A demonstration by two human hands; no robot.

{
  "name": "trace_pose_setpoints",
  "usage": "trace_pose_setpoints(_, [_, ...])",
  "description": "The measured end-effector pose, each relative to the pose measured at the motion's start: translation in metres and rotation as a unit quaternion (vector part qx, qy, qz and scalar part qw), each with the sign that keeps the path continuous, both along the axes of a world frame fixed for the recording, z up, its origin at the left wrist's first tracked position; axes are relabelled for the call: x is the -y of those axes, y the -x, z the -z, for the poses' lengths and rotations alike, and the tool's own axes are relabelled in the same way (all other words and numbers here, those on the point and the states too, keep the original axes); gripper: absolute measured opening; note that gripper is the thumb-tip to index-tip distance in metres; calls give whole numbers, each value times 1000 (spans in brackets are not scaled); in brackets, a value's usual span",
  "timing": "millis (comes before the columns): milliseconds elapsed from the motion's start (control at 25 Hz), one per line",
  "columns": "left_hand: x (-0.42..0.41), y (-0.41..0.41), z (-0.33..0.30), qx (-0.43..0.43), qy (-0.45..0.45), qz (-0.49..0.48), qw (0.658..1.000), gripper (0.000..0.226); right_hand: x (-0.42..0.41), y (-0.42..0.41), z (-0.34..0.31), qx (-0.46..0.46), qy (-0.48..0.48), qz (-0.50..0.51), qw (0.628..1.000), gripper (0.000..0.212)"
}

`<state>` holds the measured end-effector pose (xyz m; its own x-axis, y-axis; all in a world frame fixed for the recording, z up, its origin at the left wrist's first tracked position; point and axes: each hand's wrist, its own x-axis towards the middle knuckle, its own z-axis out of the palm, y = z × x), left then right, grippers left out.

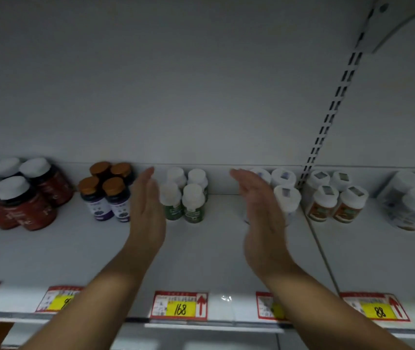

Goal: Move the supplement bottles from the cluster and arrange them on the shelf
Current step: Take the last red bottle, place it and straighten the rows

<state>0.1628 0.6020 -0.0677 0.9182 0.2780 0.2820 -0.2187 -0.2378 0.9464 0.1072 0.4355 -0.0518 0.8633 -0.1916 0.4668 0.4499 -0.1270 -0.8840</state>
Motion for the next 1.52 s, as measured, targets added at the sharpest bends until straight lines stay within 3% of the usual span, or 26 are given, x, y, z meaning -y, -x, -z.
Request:
trace_pose_setpoints(120, [-15,-23,26,-92,9,70,993,51,-41,-50,33,-145,-115,-21,982,19])
trace_pose_setpoints(200, [-23,-36,45,-153,68,110,980,63,-58,-68,59,-233,-97,-11,968,32])
trace_pose_setpoints(280, [-26,-46,62,-186,74,151,968,92,-67,-69,71,-229,24,23,973,75])
trace_pose_setpoints(320, [-24,-47,70,-179,65,169,967,101,-70,-68,74,-210,64,34,975,82])
trace_pose_setpoints(440, [-16,-47,75,-144,61,195,968,93,-69,-72,77,-212,81,55,972,61])
trace_pose_setpoints(520, [-13,-48,72,-131,86,207,966,88,-67,-78,81,-238,59,79,966,64])
trace_pose_setpoints(720, [-13,-49,68,-141,144,231,952,87,-71,-96,86,-190,-64,84,976,48])
trace_pose_setpoints(960, [-17,-54,68,-190,82,256,944,95,-71,-96,91,-163,-74,132,975,51])
trace_pose_setpoints(1120, [-22,-44,49,-222,55,252,940,70,-68,-99,96,-181,-46,156,970,60])
trace_pose_setpoints(1240, [-39,14,29,-161,57,254,952,52,-67,-91,87,-199,-48,182,962,48])
trace_pose_setpoints(1320, [-73,51,20,-104,85,258,957,42,-77,-68,72,-164,-59,230,957,41])
trace_pose_setpoints(1440, [-153,44,17,-7,157,81,984,27,-115,-18,38,-64,-8,206,976,37])
trace_pose_setpoints(1520, [-201,19,18,-20,150,35,988,21,-147,-7,24,-75,43,110,990,38])
